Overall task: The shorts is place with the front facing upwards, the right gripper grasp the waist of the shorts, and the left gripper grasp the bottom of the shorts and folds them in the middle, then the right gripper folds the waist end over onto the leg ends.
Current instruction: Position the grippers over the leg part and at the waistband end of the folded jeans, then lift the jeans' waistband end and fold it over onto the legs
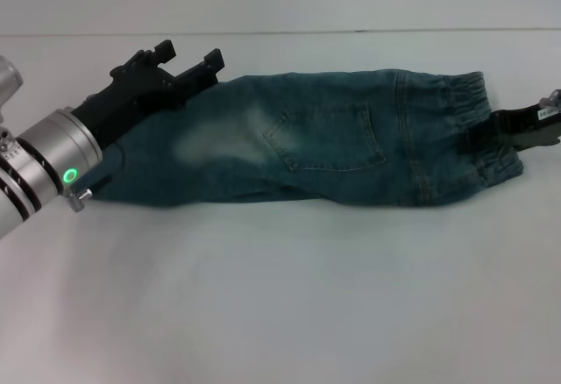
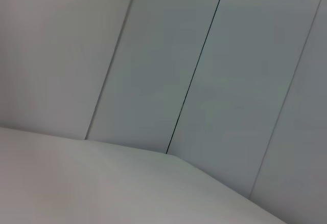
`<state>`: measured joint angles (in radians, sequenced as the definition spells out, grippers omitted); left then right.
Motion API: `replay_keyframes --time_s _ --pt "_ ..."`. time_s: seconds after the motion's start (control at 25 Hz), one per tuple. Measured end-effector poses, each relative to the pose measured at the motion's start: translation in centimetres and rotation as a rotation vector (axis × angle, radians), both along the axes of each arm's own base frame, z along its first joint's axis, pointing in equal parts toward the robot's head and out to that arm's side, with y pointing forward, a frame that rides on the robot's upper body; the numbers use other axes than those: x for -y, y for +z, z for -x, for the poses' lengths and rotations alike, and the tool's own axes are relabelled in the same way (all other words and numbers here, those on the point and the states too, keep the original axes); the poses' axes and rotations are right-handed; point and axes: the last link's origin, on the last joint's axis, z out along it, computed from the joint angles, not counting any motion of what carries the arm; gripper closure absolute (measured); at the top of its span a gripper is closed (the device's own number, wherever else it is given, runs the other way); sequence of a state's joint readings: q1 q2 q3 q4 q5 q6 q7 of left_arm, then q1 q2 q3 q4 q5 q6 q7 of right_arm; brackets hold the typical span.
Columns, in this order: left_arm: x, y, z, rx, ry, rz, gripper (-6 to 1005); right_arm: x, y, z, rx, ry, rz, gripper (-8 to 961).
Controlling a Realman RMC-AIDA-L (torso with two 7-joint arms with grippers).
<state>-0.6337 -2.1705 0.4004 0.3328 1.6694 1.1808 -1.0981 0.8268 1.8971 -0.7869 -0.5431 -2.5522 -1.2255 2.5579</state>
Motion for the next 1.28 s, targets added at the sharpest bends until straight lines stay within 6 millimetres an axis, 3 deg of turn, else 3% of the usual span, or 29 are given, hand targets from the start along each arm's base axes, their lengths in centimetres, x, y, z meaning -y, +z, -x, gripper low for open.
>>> replay_keyframes --time_s 0.6,0.84,1.28 --pt "0.5 0.1 0.3 0.015 -0.001 0.001 62 0.2 -0.2 0.7 -0.013 0.051 0.036 829" --pt "0.7 -0.1 0.0 0.020 -0.020 0.003 62 0.3 1.4 1.5 -0.045 0.069 0.038 839" --pt "0.8 -2.3 -1.1 -0.050 -0.079 -0.048 65 0.2 6.1 4.9 -0.145 0.152 0.026 847"
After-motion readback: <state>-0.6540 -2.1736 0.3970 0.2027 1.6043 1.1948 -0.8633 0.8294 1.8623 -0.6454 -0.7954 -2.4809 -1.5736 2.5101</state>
